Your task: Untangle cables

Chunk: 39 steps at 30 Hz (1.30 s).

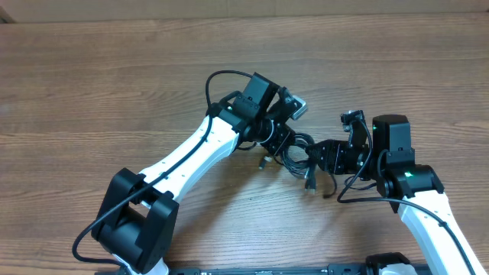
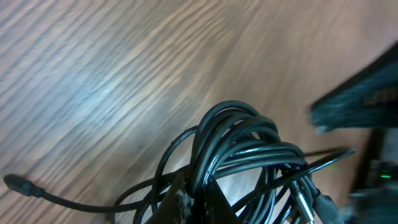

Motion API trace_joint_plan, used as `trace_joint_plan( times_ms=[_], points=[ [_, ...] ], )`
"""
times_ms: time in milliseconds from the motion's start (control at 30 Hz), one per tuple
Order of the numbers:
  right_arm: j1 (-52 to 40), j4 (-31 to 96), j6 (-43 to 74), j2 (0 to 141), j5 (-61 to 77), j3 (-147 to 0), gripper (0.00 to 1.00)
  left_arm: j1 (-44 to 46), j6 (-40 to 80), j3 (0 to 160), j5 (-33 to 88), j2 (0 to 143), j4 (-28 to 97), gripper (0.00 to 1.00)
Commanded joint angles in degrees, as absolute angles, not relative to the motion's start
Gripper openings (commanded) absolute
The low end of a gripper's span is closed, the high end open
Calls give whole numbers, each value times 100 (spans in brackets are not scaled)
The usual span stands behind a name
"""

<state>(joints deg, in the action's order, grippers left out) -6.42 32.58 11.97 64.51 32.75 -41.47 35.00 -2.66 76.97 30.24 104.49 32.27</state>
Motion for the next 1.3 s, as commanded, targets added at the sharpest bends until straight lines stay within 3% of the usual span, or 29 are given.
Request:
trace_joint_plan(
  times_ms=[0,300,700,1000,1167,1267],
  points=[
    [-626,3234,1175,6499,3262,-4309,47,3496,67,7767,3846,10368,3017,4],
    [-626,3481,1179,6571,3004,-4309,33,3496,93,7767,3844,10368,2928,4],
    [-626,3763,1177,6571,2552,-4309,37,3492,388,7767,4204,10368,2475,4],
    [-626,3743,1181,6571,2473,-4309,6,3489,388,7767,4200,10368,2534,4],
    [-624,3833,1267,6571,1944,-4309,4,3468,388,7767,3874,10368,2694,4],
    [-624,3988,1994,6571,1227,-4309,4,3304,419,7767,3022,10368,3013,4]
  ],
)
